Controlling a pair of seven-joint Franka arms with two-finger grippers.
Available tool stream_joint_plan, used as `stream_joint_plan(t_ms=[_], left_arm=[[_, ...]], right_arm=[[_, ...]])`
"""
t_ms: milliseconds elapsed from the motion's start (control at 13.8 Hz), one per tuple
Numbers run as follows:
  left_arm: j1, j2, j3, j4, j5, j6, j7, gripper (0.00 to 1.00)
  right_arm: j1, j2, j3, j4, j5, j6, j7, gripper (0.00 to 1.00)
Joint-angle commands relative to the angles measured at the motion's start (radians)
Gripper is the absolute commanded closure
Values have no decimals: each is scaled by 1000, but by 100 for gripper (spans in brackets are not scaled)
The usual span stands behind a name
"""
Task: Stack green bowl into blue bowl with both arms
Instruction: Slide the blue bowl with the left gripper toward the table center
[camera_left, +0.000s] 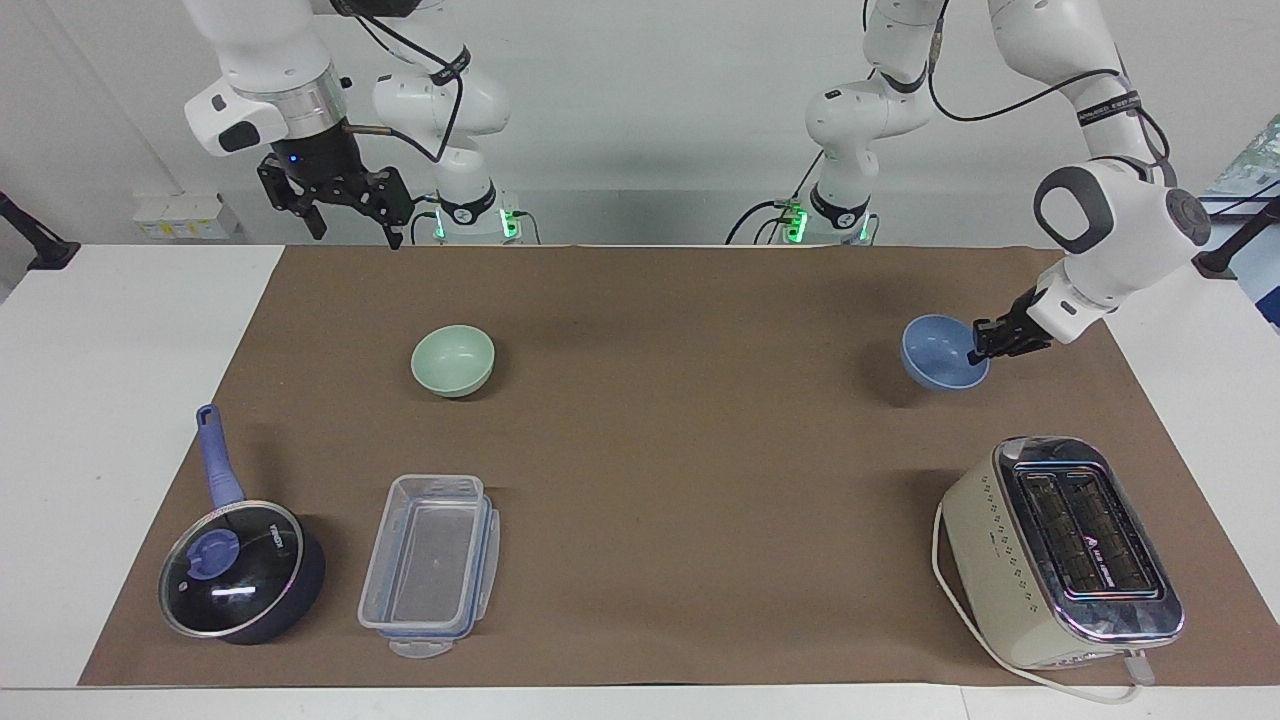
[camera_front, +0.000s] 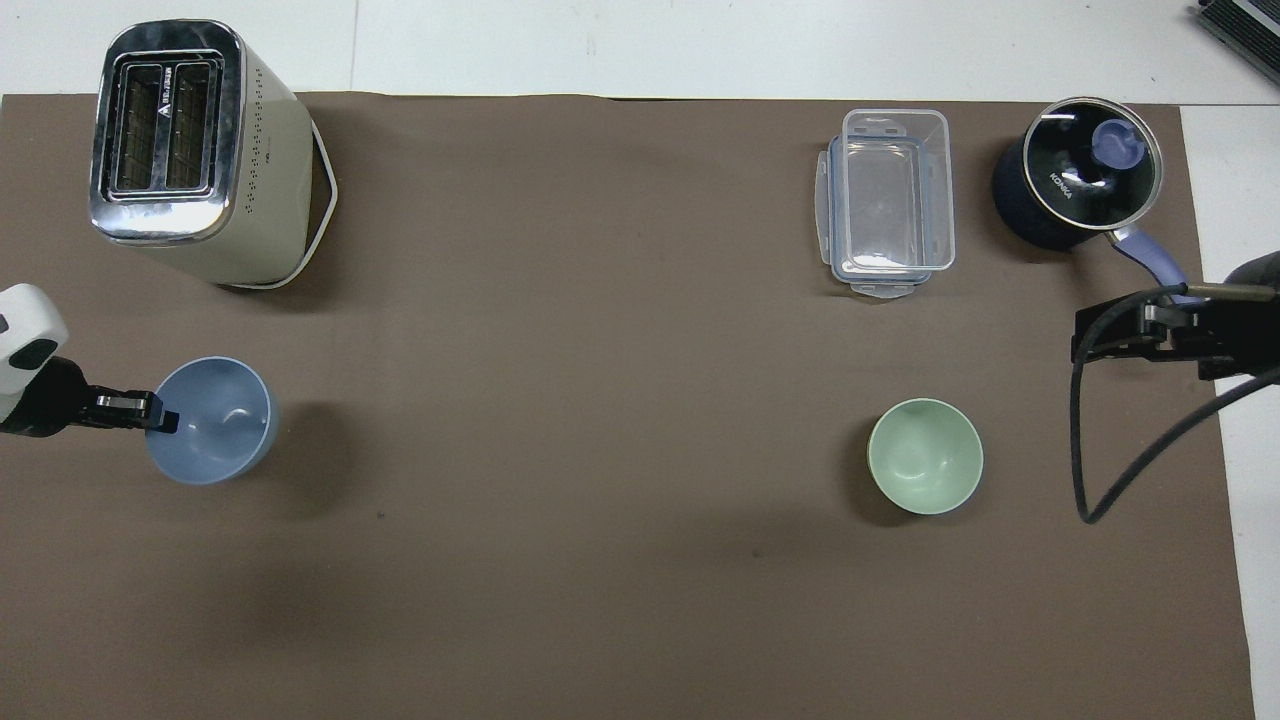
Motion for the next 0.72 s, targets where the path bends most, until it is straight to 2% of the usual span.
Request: stream_joint_plan(t_ms=[0, 144, 289, 650], left_arm=[[-6, -15, -16, 93, -18, -115, -57, 100], [-11, -18, -41, 121, -18, -158, -102, 100], [-18, -22, -56, 114, -18, -149, -117, 100], [-158, -30, -56, 98, -18, -124, -229, 100]], right_arm=[[-11, -20, 1, -26, 14, 17, 9, 0], [-11, -20, 1, -27, 14, 17, 7, 0], [-11, -20, 1, -27, 14, 17, 7, 0], [-11, -23, 1, -33, 14, 17, 7, 0]])
